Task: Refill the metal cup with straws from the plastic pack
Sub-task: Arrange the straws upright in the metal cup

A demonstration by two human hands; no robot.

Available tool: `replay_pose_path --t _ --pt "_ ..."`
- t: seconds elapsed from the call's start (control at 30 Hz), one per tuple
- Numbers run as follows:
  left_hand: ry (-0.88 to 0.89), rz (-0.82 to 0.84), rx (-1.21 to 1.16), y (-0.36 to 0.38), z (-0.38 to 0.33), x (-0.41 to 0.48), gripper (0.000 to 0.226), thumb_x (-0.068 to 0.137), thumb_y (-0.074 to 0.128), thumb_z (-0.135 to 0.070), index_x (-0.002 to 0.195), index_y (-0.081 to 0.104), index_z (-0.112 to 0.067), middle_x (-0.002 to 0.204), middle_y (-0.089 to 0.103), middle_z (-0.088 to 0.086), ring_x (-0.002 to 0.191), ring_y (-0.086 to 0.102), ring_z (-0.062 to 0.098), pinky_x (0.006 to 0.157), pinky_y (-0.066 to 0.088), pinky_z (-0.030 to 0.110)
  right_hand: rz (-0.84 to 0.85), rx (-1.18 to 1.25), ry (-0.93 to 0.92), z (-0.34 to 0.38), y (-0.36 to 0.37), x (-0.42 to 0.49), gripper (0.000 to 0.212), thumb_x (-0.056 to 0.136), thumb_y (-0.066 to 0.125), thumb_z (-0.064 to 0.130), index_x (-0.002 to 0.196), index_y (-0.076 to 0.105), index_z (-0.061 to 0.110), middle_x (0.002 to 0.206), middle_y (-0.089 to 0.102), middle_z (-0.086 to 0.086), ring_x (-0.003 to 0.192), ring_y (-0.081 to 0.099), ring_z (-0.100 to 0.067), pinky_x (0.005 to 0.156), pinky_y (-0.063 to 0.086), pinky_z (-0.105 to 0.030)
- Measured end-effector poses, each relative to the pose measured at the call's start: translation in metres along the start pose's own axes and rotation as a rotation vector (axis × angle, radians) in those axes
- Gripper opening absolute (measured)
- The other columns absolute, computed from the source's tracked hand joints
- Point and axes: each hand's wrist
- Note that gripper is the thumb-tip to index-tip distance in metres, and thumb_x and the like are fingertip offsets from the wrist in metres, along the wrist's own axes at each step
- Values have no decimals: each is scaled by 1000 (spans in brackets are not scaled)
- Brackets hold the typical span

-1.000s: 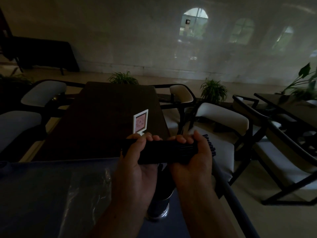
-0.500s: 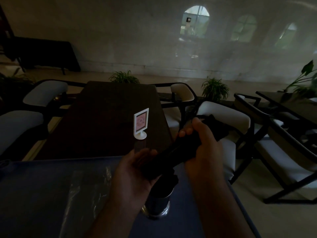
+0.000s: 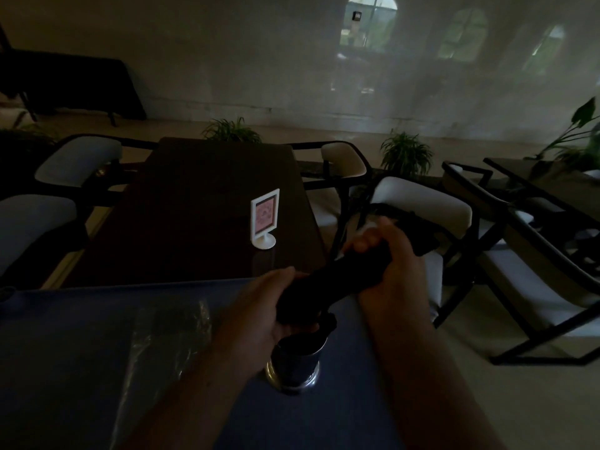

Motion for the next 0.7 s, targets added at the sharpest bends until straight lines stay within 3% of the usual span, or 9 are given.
replay_pose_path --t 0.1,0.23,0.3,0.47,0.53,0.6,0.7 --pt "97 39 225 -22 -2 6 24 86 57 -34 92 73 -17 92 75 10 80 73 23 61 56 32 -4 140 101 15 -35 6 16 84 63 22 73 52 18 63 48 5 59 51 -9 73 52 -30" --pt "175 -193 342 -56 9 25 24 97 48 -24 88 70 -21 87 75 6 83 72 23 67 56 33 -176 231 248 13 -90 10 19 85 57 18 67 52 16 57 46 6 49 50 -8 71 46 -27" --pt "164 -262 344 -64 19 39 21 98 47 -26 92 67 -24 97 73 5 96 68 23 76 53 37 -271 203 330 -6 -113 10 21 92 49 17 71 48 15 55 44 4 48 48 -10 67 45 -29" --pt "23 -192 481 -65 51 70 27 95 40 -48 107 62 -36 123 62 -7 117 54 12 101 39 44 -356 203 507 -64 -140 4 35 95 47 16 61 46 13 46 47 -3 41 49 -17 64 43 -34" --pt "-16 -165 504 -63 61 76 35 96 37 -52 115 61 -36 127 59 -10 118 50 10 97 38 36 -355 225 531 -78 -139 6 36 95 49 14 60 48 13 47 48 -3 39 50 -17 63 44 -33" --pt "-66 -131 488 -59 67 78 34 97 37 -53 111 64 -38 118 60 -16 110 51 5 83 38 26 -351 222 546 -85 -136 11 35 96 51 14 61 49 12 49 49 -3 41 51 -17 61 45 -33" --pt "-117 -110 447 -56 76 78 22 92 51 -49 97 70 -41 109 69 -11 100 63 7 78 46 29 -374 242 545 -90 -126 20 32 96 50 14 64 49 12 51 49 -2 48 48 -15 62 44 -30"
Point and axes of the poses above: each hand's wrist, its own x-axis towards the middle knuckle, its own y-axis out of the palm, z = x × y
